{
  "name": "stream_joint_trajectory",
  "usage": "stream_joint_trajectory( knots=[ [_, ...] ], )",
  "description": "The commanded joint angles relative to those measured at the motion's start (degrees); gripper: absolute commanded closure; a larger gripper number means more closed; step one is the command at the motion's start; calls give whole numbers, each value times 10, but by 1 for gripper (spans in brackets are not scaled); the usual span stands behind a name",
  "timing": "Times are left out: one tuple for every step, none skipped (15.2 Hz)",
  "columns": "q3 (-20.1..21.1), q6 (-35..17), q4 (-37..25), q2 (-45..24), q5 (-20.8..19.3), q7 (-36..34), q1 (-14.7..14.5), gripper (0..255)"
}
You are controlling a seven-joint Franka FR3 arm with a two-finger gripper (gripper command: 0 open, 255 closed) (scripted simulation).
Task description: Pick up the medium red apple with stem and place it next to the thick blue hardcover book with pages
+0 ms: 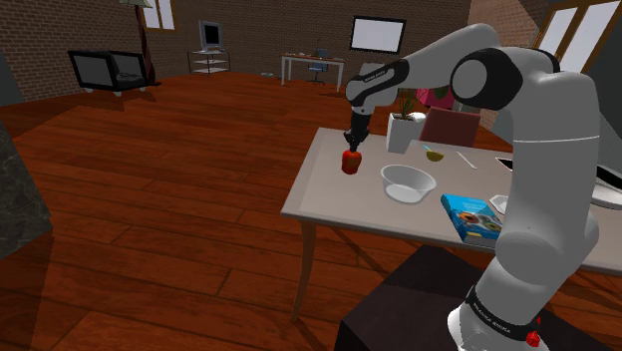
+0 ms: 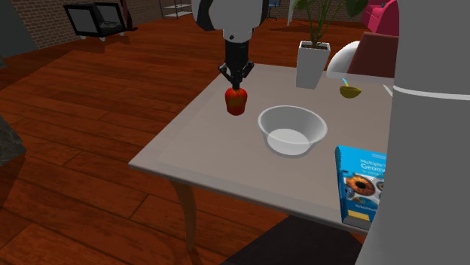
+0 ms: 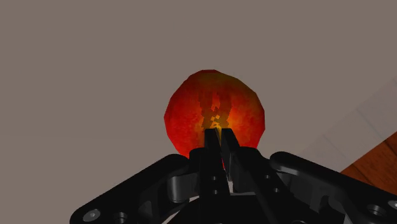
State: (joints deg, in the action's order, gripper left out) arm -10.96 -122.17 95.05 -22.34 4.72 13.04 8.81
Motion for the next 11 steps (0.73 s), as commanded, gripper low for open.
stream_joint_trajectory(
  knots=[
    [0,0,0,0,0,0,0,255],
    [0,0,0,0,0,0,0,255],
    [0,0,0,0,0,0,0,255],
    [0,0,0,0,0,0,0,255],
    [0,0,0,0,0,0,0,255],
    [0,7,-4,3,-1,0,0,255],
    [-1,13,-8,5,-1,-1,0,255],
    [-1,20,-13,7,-2,-1,0,255],
    [-1,27,-17,10,-3,-2,0,255],
    [-1,34,-22,12,-3,-2,0,255],
    [-2,41,-27,14,-4,-2,0,255]
  ],
)
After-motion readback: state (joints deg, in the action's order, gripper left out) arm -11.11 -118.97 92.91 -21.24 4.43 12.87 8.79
